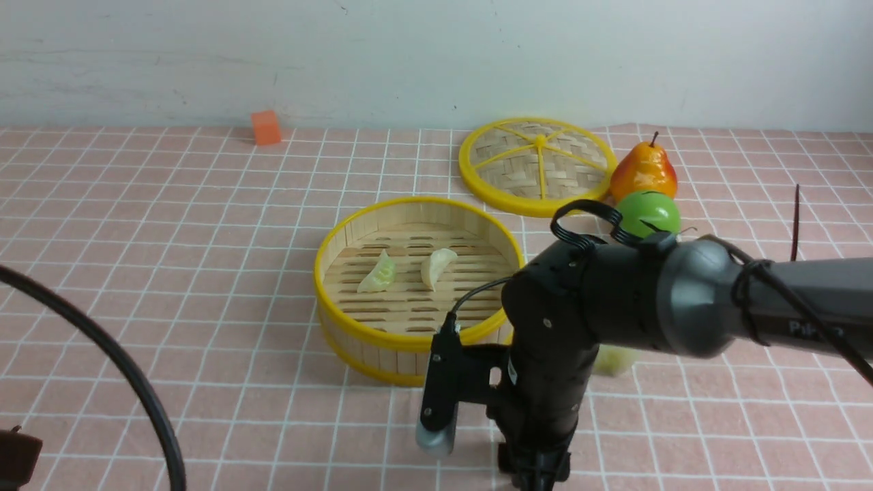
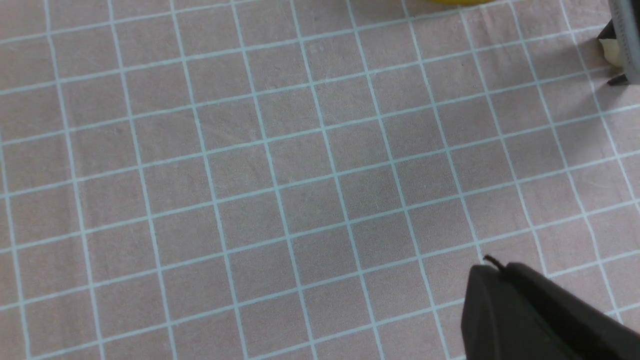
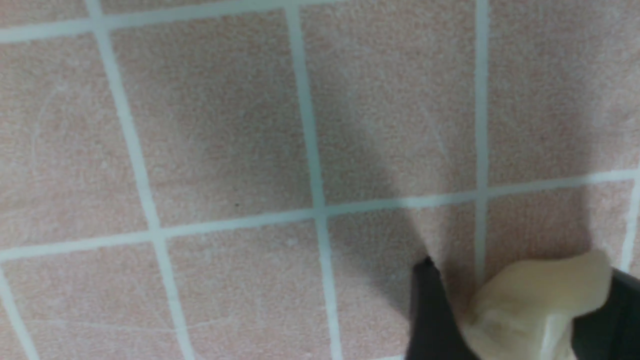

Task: Put the dumplings into the steamer on the table with the pink tablecloth.
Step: 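Reach for and grasp a dumpling lying on the table beside the steamer, then place the dumpling in the bamboo steamer basket with the right gripper, then reach for and grasp a dumpling lying on the table beside the steamer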

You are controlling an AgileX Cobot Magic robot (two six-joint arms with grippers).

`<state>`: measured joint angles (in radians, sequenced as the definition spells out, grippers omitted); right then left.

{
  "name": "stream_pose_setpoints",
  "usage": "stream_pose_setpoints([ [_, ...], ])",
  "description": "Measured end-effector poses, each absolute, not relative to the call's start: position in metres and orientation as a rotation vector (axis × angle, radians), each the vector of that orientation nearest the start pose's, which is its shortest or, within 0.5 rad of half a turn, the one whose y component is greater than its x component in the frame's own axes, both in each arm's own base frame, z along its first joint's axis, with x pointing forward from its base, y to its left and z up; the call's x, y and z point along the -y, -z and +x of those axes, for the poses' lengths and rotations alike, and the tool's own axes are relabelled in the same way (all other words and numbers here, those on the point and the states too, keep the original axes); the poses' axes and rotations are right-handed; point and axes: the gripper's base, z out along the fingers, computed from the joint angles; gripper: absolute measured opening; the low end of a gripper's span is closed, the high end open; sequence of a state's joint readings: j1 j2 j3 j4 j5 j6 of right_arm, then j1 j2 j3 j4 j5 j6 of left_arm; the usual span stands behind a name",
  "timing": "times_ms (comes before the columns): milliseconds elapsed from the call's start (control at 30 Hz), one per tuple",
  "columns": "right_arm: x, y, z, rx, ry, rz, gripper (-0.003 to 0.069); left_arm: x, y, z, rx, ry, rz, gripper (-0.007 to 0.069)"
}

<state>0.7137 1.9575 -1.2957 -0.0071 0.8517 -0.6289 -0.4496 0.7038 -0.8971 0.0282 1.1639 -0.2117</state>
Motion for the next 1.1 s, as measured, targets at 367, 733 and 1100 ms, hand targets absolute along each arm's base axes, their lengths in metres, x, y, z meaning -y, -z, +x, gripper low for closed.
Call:
stream_pose_setpoints([
  [367, -0.271, -0.243, 0.313, -2.288, -0.034, -1.683, 0.0242, 0.043, -0.357, 0.093, -2.414, 0.268, 0.291, -0.0014],
  [733, -0.32, -0.272, 0.369, -2.2, -0.208, -1.152, 0.0242, 0.043, -0.357, 0.094, -2.4, 0.273, 0.29, -0.0014],
  [1100, -0.331, -0.202, 0.387, -2.303, -0.116, -1.197, 0.0246, 0.043, -0.357, 0.094, -2.4, 0.272, 0.29, -0.0014],
])
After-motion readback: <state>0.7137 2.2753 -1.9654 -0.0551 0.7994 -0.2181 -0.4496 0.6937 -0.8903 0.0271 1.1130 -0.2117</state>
